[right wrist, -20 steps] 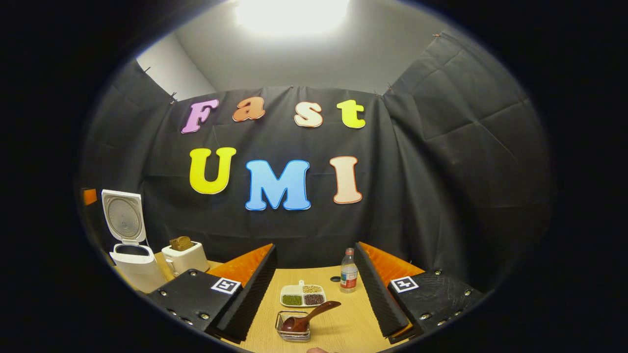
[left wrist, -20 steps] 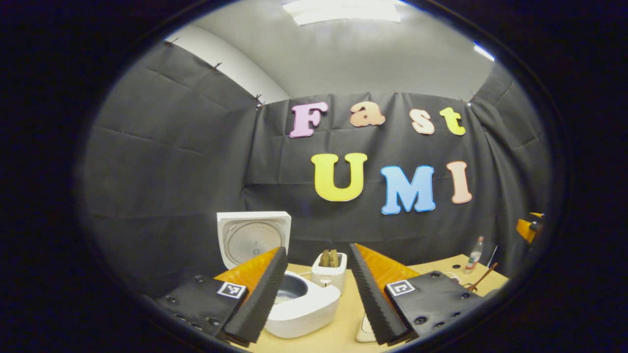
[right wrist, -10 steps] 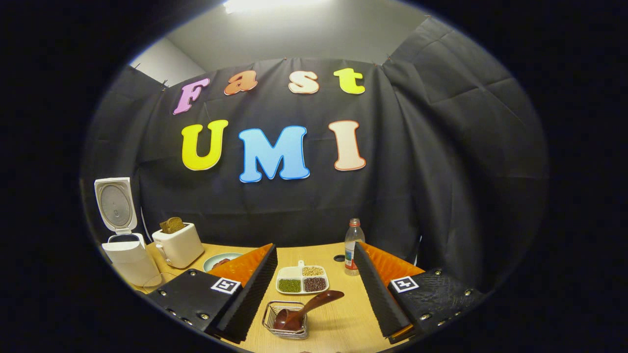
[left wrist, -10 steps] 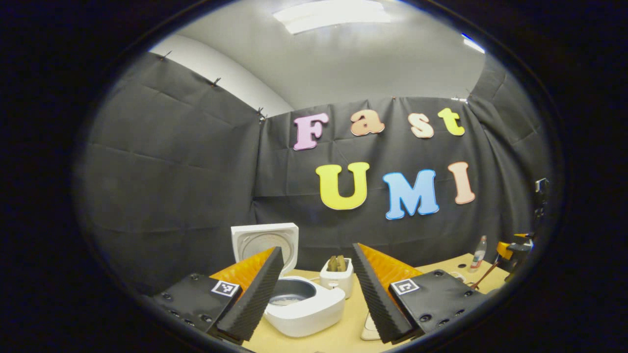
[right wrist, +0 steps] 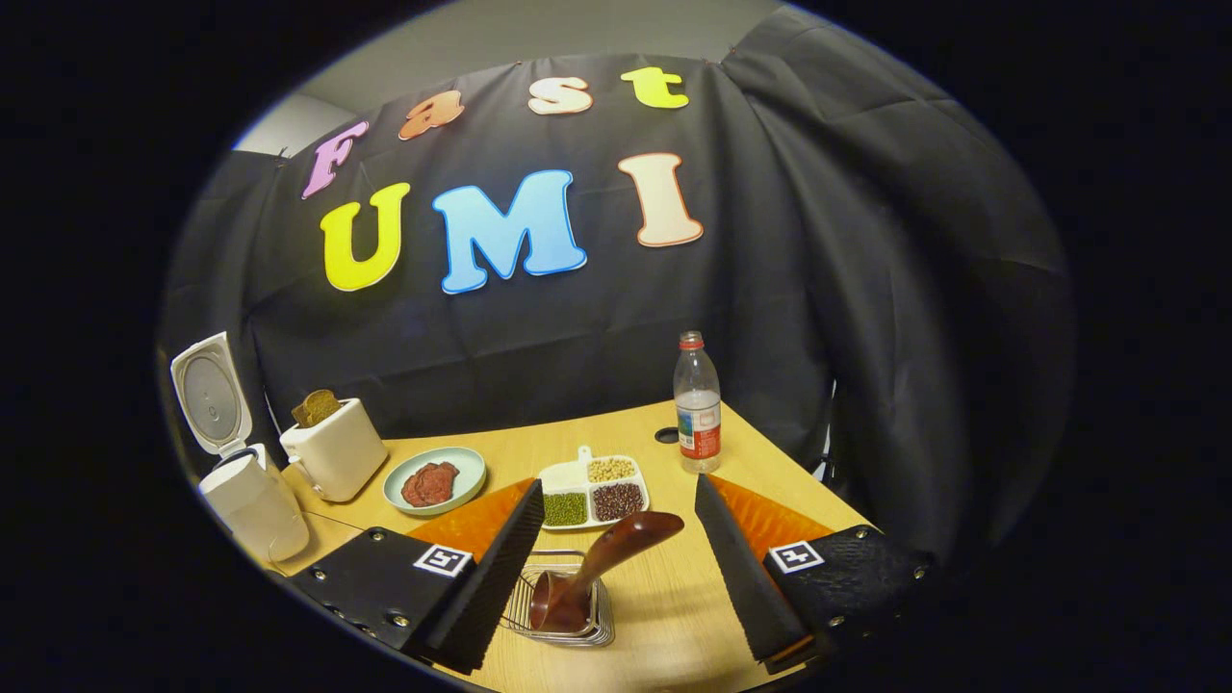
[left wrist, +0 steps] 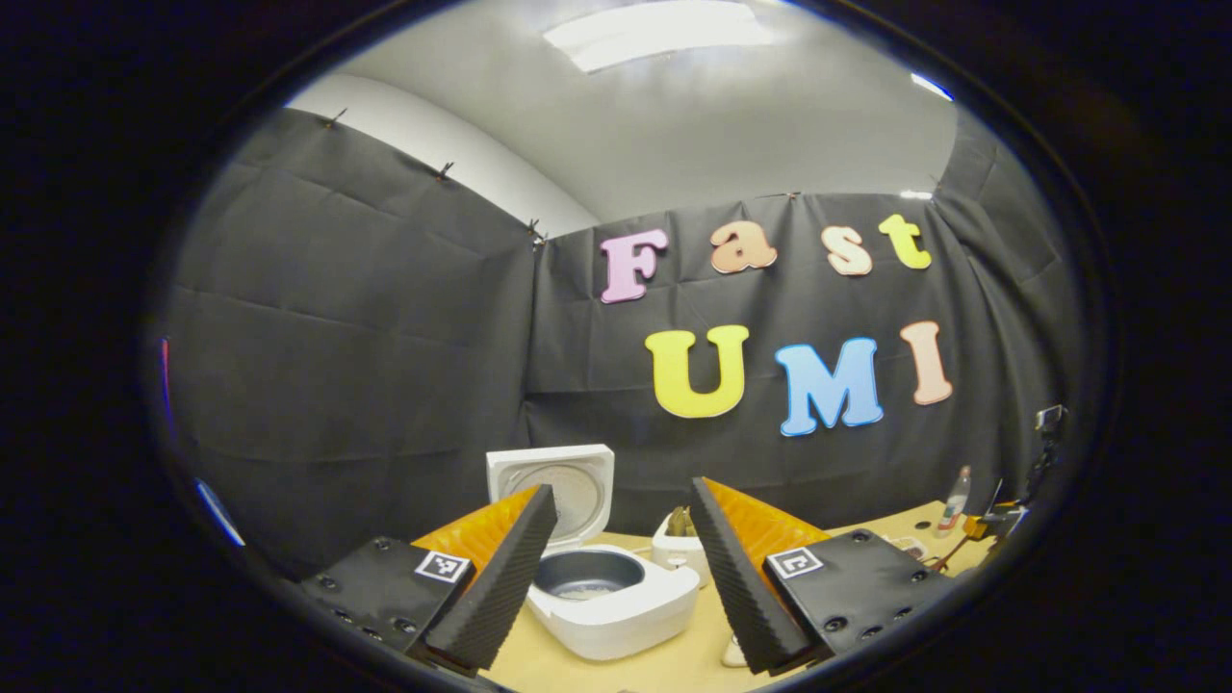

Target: Close the left gripper, press the button to open the rice cooker; take a wooden spoon from the chopstick holder with the right hand, scoop a spoonful of rice and pour it into the rice cooker, then put the wooden spoon back into the chopstick holder.

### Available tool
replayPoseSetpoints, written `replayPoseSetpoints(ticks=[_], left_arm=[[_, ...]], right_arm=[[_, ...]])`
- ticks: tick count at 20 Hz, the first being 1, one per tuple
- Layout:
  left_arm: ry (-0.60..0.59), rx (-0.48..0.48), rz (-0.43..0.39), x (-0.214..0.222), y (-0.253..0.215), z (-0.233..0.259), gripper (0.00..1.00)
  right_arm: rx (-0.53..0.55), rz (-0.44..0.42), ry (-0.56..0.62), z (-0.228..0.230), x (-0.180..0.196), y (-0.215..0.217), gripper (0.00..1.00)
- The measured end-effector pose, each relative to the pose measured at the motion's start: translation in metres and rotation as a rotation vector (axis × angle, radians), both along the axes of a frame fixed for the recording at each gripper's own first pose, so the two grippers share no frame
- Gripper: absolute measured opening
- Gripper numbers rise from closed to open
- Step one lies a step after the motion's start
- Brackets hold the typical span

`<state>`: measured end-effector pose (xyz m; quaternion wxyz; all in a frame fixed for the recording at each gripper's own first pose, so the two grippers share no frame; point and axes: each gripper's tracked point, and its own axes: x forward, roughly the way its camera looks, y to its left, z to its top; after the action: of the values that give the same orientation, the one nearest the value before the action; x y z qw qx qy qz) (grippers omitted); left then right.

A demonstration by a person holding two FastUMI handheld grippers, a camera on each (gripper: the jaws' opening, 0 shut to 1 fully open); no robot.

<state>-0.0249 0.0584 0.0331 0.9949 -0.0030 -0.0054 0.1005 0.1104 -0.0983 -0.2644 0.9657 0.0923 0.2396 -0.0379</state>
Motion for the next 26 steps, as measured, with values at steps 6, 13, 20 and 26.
replayPoseSetpoints(ticks=[6, 13, 20, 26], left_arm=[[0.013, 0.019, 0.018, -0.005, 0.007, -0.004, 0.96], [0.025, 0.028, 0.022, -0.006, 0.013, -0.008, 0.94], [0.004, 0.007, -0.030, 0.009, 0.024, -0.010, 0.97], [0.006, -0.019, -0.081, 0.024, 0.042, -0.024, 0.97]], right_arm=[[0.151, 0.000, 0.144, -0.045, -0.006, 0.019, 0.78], [0.232, 0.017, 0.209, -0.056, -0.011, 0.038, 0.24], [0.153, 0.018, 0.134, -0.004, -0.008, 0.039, 0.13], [0.145, 0.024, 0.013, 0.063, -0.008, 0.066, 0.13]])
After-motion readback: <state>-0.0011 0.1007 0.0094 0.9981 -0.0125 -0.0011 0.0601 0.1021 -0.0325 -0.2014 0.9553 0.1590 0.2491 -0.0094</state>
